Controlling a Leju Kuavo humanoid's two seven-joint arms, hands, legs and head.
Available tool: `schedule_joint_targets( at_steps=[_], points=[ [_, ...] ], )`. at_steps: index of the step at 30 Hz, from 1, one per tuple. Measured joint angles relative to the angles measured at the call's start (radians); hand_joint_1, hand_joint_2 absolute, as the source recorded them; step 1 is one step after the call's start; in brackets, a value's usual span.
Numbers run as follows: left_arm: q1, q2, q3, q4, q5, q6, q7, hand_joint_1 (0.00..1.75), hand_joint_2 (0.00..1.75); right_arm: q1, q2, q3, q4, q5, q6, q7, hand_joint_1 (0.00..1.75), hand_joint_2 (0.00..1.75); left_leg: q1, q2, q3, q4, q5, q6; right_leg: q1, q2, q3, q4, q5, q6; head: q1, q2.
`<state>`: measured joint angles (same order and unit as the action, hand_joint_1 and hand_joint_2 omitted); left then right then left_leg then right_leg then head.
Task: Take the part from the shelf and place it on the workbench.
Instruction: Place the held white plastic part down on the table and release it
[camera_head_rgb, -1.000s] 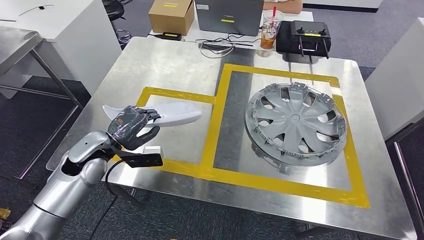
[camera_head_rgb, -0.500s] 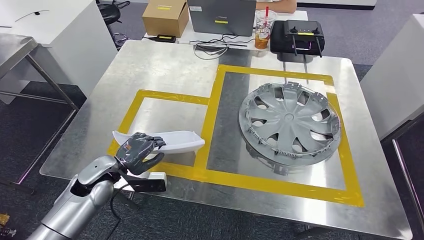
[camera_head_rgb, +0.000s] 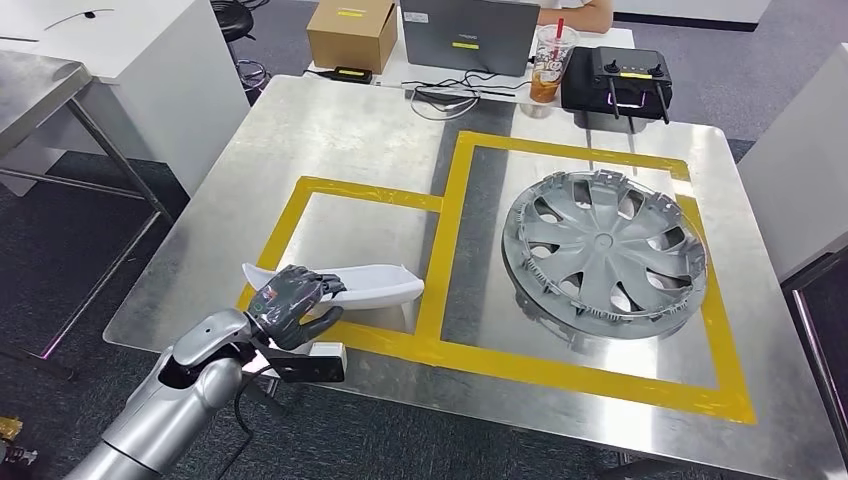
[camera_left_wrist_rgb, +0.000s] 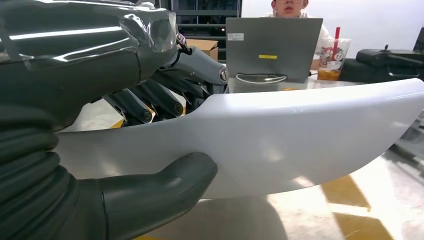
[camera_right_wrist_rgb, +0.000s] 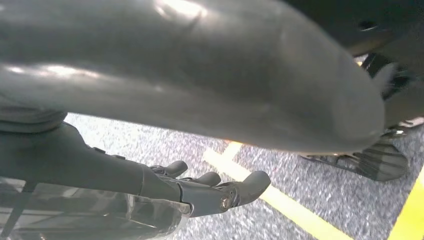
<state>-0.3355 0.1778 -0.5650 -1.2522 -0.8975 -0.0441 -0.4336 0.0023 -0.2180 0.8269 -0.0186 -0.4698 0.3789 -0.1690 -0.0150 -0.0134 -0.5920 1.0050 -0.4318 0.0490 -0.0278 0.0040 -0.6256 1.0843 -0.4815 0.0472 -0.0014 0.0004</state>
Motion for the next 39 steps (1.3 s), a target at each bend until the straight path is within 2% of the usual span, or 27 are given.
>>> schedule_joint_targets(
  at_steps=[1, 2, 5, 6, 8, 10, 11, 12, 13, 14, 15, 17, 18, 21, 23, 24, 26, 27, 28, 29, 31, 32, 33, 35, 37, 39],
  points=[
    [-0.005, -0.008, -0.003, 0.007, 0.005, 0.003, 0.000, 0.44, 1.75, 0.000, -0.002, 0.000, -0.001, 0.000, -0.004, 0.000, 0.00, 0.00, -0.002, -0.001, -0.002, 0.004, -0.003, -0.004, 0.002, 0.000, 0.023, -0.046, 0.016, -0.005, -0.001, 0.000],
    [-0.010, -0.016, -0.007, 0.013, 0.010, 0.007, -0.001, 0.00, 1.75, 0.000, -0.003, 0.000, -0.001, 0.000, -0.007, 0.001, 0.00, 0.00, -0.004, -0.002, -0.004, 0.008, -0.005, -0.007, 0.004, 0.000, 0.034, -0.067, 0.024, -0.011, -0.001, 0.000],
    [-0.018, -0.037, -0.014, 0.022, 0.021, 0.015, -0.001, 0.00, 1.75, -0.001, -0.004, 0.000, -0.004, -0.003, -0.009, 0.002, 0.00, 0.00, -0.001, -0.003, -0.008, 0.015, -0.010, -0.018, 0.005, 0.001, 0.037, -0.071, 0.029, -0.029, -0.002, 0.000],
    [-0.021, -0.043, -0.016, 0.024, 0.024, 0.015, 0.000, 0.00, 1.75, -0.001, -0.004, 0.000, -0.005, -0.003, -0.010, 0.002, 0.00, 0.00, 0.001, -0.002, -0.015, 0.031, -0.022, -0.024, 0.002, 0.000, 0.038, -0.073, 0.030, -0.034, -0.004, 0.000],
    [-0.031, -0.053, -0.019, 0.027, 0.025, 0.015, 0.007, 0.00, 1.75, -0.001, -0.005, 0.000, -0.008, -0.004, -0.010, 0.002, 0.00, 0.00, 0.009, 0.000, -0.056, 0.119, -0.073, -0.038, -0.003, 0.000, 0.040, -0.074, 0.031, -0.040, -0.007, 0.000],
    [-0.038, -0.063, -0.023, 0.036, 0.026, 0.015, 0.018, 0.00, 1.75, 0.000, -0.005, 0.000, -0.009, -0.004, -0.010, 0.002, 0.00, 0.00, 0.018, 0.002, -0.116, 0.250, -0.130, -0.049, -0.003, 0.000, 0.040, -0.074, 0.031, -0.041, -0.009, 0.000],
    [-0.040, -0.068, -0.024, 0.041, 0.025, 0.014, 0.022, 0.00, 1.75, 0.000, -0.005, 0.000, -0.009, -0.003, -0.010, 0.002, 0.00, 0.00, 0.021, 0.002, -0.138, 0.295, -0.144, -0.052, -0.003, 0.000, 0.040, -0.074, 0.031, -0.041, -0.009, 0.000],
    [-0.042, -0.073, -0.025, 0.046, 0.024, 0.014, 0.025, 0.00, 1.75, 0.001, -0.006, 0.000, -0.009, -0.002, -0.011, 0.002, 0.00, 0.00, 0.024, 0.003, -0.148, 0.315, -0.145, -0.054, -0.003, 0.000, 0.040, -0.074, 0.031, -0.040, -0.010, 0.000],
    [-0.045, -0.078, -0.025, 0.051, 0.022, 0.014, 0.028, 0.00, 1.75, 0.001, -0.006, 0.000, -0.010, -0.001, -0.012, 0.002, 0.00, 0.00, 0.026, 0.005, -0.142, 0.301, -0.130, -0.054, -0.003, 0.000, 0.041, -0.074, 0.031, -0.040, -0.010, 0.000],
    [-0.050, -0.083, -0.025, 0.056, 0.019, 0.015, 0.032, 0.00, 1.75, 0.001, -0.006, 0.000, -0.013, 0.001, -0.015, 0.003, 0.00, 0.00, 0.027, 0.006, -0.120, 0.256, -0.103, -0.054, -0.004, 0.000, 0.042, -0.074, 0.031, -0.040, -0.010, 0.000],
    [-0.056, -0.090, -0.025, 0.063, 0.016, 0.015, 0.036, 0.00, 1.75, 0.000, -0.006, 0.001, -0.017, 0.004, -0.017, 0.005, 0.00, 0.00, 0.028, 0.008, -0.086, 0.186, -0.067, -0.052, -0.004, 0.000, 0.043, -0.074, 0.030, -0.040, -0.010, 0.000],
    [-0.072, -0.104, -0.022, 0.076, 0.009, 0.018, 0.045, 0.00, 1.75, -0.001, -0.008, 0.002, -0.027, 0.007, -0.021, 0.012, 0.00, 0.00, 0.025, 0.009, -0.020, 0.057, -0.023, -0.045, -0.001, 0.000, 0.044, -0.074, 0.031, -0.035, -0.009, 0.000],
    [-0.078, -0.110, -0.020, 0.083, 0.005, 0.020, 0.050, 0.00, 1.31, -0.002, -0.009, 0.003, -0.031, 0.008, -0.022, 0.016, 0.00, 0.00, 0.022, 0.009, -0.004, 0.026, -0.017, -0.042, 0.000, 0.000, 0.042, -0.074, 0.032, -0.031, -0.009, 0.000],
    [-0.082, -0.130, -0.004, 0.102, 0.027, 0.018, 0.056, 0.00, 0.00, -0.003, -0.011, 0.005, -0.045, 0.006, -0.027, 0.025, 0.00, 0.00, 0.016, 0.009, 0.002, 0.009, -0.015, -0.023, -0.001, 0.000, 0.038, -0.080, 0.036, -0.012, -0.008, 0.000],
    [-0.079, -0.152, 0.028, 0.107, 0.132, -0.021, 0.039, 0.00, 0.00, -0.001, -0.011, 0.005, -0.051, -0.004, -0.029, 0.029, 0.00, 0.00, 0.018, 0.008, 0.009, -0.007, -0.004, -0.006, -0.002, -0.001, 0.023, -0.049, 0.017, -0.010, -0.007, 0.000],
    [-0.076, -0.165, 0.048, 0.107, 0.202, -0.051, 0.028, 0.00, 0.00, 0.000, -0.012, 0.004, -0.052, -0.009, -0.030, 0.031, 0.00, 0.00, 0.018, 0.008, 0.012, -0.013, 0.000, 0.000, -0.002, -0.001, 0.001, -0.005, -0.005, -0.014, -0.005, 0.000],
    [-0.057, -0.190, 0.097, 0.100, 0.370, -0.132, 0.003, 0.00, 0.00, 0.002, -0.011, 0.003, -0.052, -0.017, -0.029, 0.032, 0.00, 0.00, 0.012, 0.008, 0.012, -0.014, 0.000, 0.005, 0.000, -0.002, -0.065, 0.135, -0.060, -0.023, -0.003, 0.000],
    [-0.042, -0.198, 0.122, 0.090, 0.456, -0.173, -0.010, 0.00, 0.00, 0.004, -0.011, 0.003, -0.052, -0.019, -0.027, 0.032, 0.00, 0.00, 0.009, 0.008, 0.012, -0.014, 0.000, 0.006, 0.000, -0.002, -0.092, 0.189, -0.075, -0.023, -0.002, 0.000],
    [-0.028, -0.205, 0.147, 0.074, 0.557, -0.218, -0.027, 0.00, 0.00, 0.006, -0.011, 0.002, -0.052, -0.021, -0.023, 0.032, 0.00, 0.00, 0.006, 0.007, 0.012, -0.013, -0.001, 0.007, 0.001, -0.002, -0.105, 0.211, -0.076, -0.019, -0.002, 0.000],
    [-0.017, -0.208, 0.169, 0.052, 0.655, -0.253, -0.046, 0.00, 0.00, 0.008, -0.010, 0.001, -0.051, -0.021, -0.019, 0.032, 0.00, 0.00, 0.005, 0.007, 0.012, -0.012, -0.001, 0.007, 0.001, -0.002, -0.093, 0.184, -0.059, -0.012, -0.002, 0.000],
    [-0.004, -0.210, 0.208, -0.012, 0.841, -0.303, -0.080, 0.00, 0.00, 0.010, -0.008, 0.000, -0.049, -0.021, -0.012, 0.029, 0.00, 0.00, 0.003, 0.005, 0.011, -0.006, -0.005, 0.003, 0.000, -0.002, -0.030, 0.049, -0.007, -0.001, -0.001, 0.000],
    [0.001, -0.210, 0.227, -0.052, 0.921, -0.320, -0.090, 0.00, 0.00, 0.009, -0.007, 0.000, -0.047, -0.021, -0.010, 0.026, 0.00, 0.00, 0.001, 0.004, 0.009, 0.000, -0.009, -0.001, 0.001, -0.001, 0.002, -0.013, 0.015, -0.001, -0.001, 0.000],
    [0.008, -0.208, 0.243, -0.095, 0.984, -0.333, -0.095, 0.00, 0.00, 0.009, -0.005, 0.000, -0.046, -0.021, -0.009, 0.022, 0.00, 0.00, -0.001, 0.004, 0.007, 0.004, -0.012, -0.004, 0.002, -0.001, 0.022, -0.052, 0.027, -0.005, -0.001, 0.000],
    [0.030, -0.205, 0.276, -0.198, 1.077, -0.358, -0.090, 0.00, 0.00, 0.008, 0.000, 0.000, -0.042, -0.022, -0.009, 0.015, 0.00, 0.00, -0.002, 0.005, 0.005, 0.009, -0.015, -0.012, 0.008, 0.000, 0.033, -0.071, 0.033, -0.020, -0.003, 0.000],
    [0.057, -0.205, 0.306, -0.305, 1.119, -0.373, -0.072, 0.00, 0.00, 0.007, 0.007, -0.001, -0.040, -0.024, -0.009, 0.012, 0.00, 0.00, 0.001, 0.006, 0.002, 0.018, -0.024, -0.022, 0.005, -0.001, 0.036, -0.073, 0.034, -0.030, -0.003, 0.000],
    [0.075, -0.206, 0.327, -0.383, 1.128, -0.379, -0.057, 0.00, 0.00, 0.006, 0.013, -0.001, -0.037, -0.024, -0.009, 0.011, 0.00, 0.00, 0.007, 0.006, -0.028, 0.086, -0.067, -0.037, 0.000, -0.002, 0.040, -0.075, 0.034, -0.040, -0.008, 0.000]
  ],
)
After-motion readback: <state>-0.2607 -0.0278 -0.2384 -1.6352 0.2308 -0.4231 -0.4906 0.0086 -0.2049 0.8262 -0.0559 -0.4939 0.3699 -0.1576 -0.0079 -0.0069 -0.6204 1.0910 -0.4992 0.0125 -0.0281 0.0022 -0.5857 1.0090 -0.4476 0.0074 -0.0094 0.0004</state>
